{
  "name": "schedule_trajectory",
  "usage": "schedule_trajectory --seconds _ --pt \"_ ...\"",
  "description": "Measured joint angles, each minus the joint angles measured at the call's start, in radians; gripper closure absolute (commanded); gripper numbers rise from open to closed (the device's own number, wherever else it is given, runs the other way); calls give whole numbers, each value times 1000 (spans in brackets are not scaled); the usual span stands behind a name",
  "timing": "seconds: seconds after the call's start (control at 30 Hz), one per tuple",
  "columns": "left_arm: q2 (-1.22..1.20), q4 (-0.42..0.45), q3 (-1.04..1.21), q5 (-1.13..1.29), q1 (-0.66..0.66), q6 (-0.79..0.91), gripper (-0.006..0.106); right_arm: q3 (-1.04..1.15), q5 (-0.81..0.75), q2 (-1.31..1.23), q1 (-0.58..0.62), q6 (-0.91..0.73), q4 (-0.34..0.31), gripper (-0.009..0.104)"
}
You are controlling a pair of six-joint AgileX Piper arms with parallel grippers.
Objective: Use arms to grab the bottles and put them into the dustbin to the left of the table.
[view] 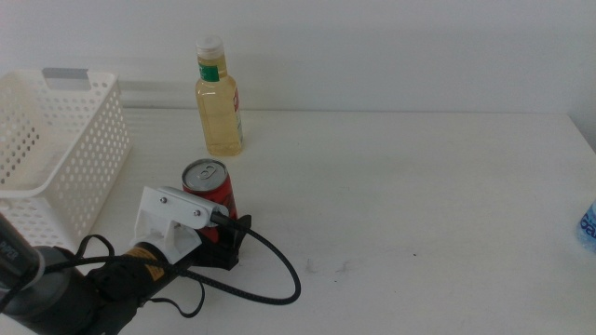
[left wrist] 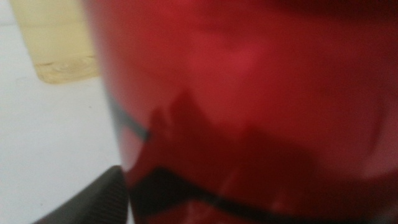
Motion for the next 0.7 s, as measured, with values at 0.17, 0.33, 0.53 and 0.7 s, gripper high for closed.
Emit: schedule_trajectory --seconds 0.17,0.33,0.53,0.7 --pt "-9 -7 6 -6 -1 -19 68 0 0 0 0 0 0 2" --pt "-140 45 63 123 -1 -154 102 0 0 0 0 0 0 2" --pt "-437 134 60 497 -1 -255 102 0 0 0 0 0 0 2" --pt "-658 121 46 723 -5 -349 102 0 0 0 0 0 0 2"
